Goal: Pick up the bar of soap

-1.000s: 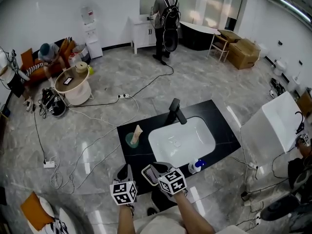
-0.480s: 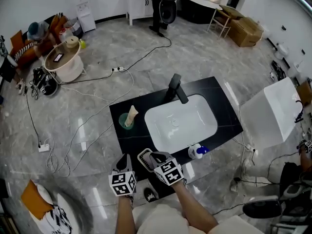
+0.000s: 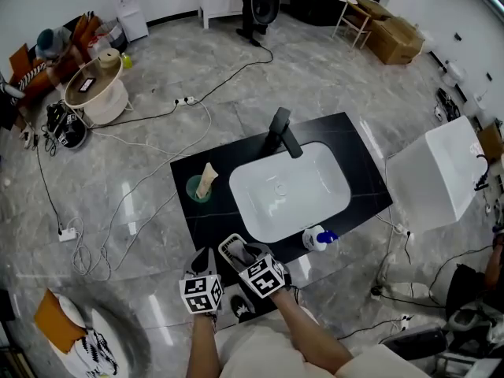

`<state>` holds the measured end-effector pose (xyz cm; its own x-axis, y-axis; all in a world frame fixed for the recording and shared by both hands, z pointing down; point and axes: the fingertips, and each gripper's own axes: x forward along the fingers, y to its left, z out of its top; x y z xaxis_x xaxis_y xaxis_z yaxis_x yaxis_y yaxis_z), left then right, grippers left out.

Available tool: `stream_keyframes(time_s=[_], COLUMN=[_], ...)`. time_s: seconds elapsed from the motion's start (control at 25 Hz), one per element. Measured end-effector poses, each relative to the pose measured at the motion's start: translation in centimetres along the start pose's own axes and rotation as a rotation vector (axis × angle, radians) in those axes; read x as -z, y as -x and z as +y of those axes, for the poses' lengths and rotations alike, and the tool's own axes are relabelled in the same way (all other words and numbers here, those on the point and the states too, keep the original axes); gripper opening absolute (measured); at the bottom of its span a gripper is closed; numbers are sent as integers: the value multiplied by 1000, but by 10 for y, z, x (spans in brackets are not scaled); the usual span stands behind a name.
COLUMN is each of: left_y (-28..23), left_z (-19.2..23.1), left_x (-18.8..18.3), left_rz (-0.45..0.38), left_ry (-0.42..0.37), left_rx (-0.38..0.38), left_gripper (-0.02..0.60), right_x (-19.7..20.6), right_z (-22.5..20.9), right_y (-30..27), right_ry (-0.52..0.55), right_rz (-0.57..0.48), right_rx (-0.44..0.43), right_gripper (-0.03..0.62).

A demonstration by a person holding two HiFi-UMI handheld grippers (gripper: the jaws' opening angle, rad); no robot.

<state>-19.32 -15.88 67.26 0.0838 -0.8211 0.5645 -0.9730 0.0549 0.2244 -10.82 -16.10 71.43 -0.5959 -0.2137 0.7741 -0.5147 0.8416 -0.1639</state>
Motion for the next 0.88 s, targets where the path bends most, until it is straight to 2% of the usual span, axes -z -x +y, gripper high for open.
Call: stream_keyframes(time_s=[0.28,0.56,0.88], left_y=[-1,-2,-7], left_z=[6,13,16], left_x=[-6,-6,-3], left_rz=[-11,-12,-8], left_ry=[20,45,81], left_rx=[-10,-22,-24], left_gripper=[6,6,6], right_x=[10,13,13], right_z=[2,6,4], right_y=[-10,-16,-22], right_ry=[39,305,258], right_rz=[87,214,297], right_rx=[13,-5,11], right_gripper=[202,212,202])
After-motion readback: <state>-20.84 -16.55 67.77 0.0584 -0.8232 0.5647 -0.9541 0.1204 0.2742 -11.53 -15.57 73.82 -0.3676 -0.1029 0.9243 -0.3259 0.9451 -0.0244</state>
